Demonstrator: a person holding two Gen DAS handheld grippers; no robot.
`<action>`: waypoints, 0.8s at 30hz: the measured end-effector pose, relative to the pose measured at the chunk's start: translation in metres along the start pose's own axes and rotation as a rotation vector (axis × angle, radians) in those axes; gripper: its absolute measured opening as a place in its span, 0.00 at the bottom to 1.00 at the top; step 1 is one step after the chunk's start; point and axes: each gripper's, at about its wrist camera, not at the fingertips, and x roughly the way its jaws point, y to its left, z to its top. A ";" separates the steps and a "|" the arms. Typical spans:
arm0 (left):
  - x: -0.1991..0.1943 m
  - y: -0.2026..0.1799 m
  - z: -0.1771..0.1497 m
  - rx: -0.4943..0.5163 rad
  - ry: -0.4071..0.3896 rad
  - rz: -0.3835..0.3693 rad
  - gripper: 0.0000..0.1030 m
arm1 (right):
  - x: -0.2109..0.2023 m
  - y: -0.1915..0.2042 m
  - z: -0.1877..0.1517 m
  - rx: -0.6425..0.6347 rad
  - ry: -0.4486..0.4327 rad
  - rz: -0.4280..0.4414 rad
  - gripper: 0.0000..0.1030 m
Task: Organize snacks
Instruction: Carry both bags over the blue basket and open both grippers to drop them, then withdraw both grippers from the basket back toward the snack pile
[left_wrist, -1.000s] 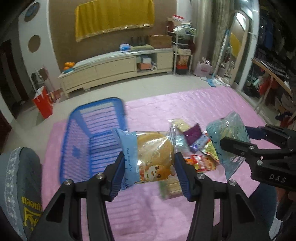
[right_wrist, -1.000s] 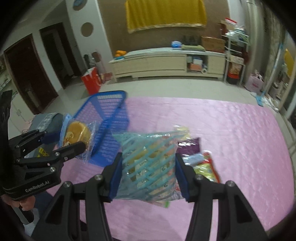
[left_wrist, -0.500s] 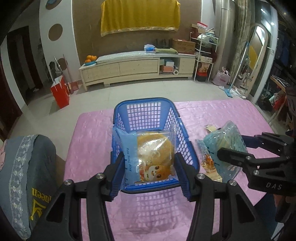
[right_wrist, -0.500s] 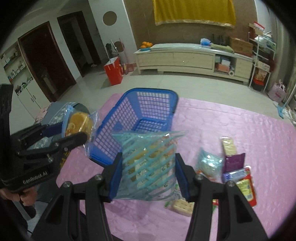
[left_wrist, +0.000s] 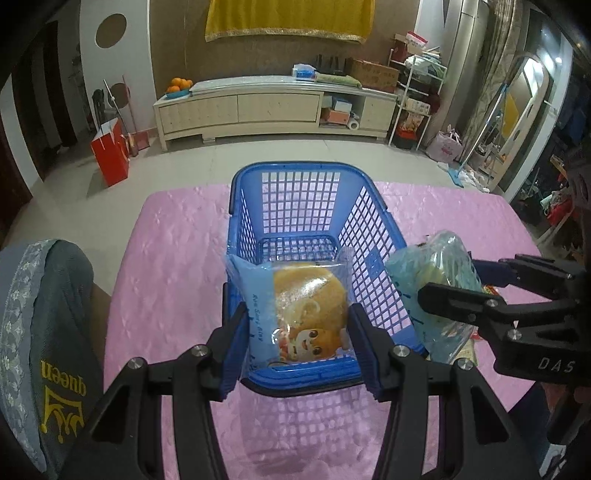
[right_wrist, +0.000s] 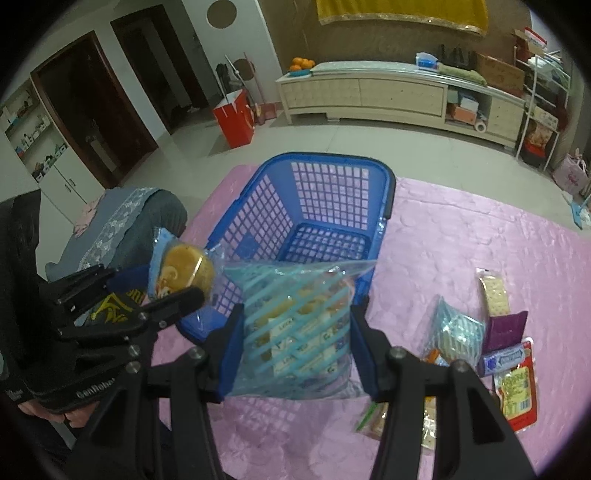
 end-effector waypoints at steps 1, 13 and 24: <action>0.002 0.001 0.000 -0.001 0.005 0.000 0.49 | 0.000 0.001 0.001 -0.004 0.001 0.001 0.56; 0.006 0.004 0.002 0.023 0.014 0.061 0.67 | 0.005 0.006 0.004 -0.048 0.008 -0.042 0.80; -0.032 -0.007 -0.009 0.018 -0.031 0.068 0.74 | -0.043 -0.001 -0.007 -0.035 -0.088 -0.075 0.89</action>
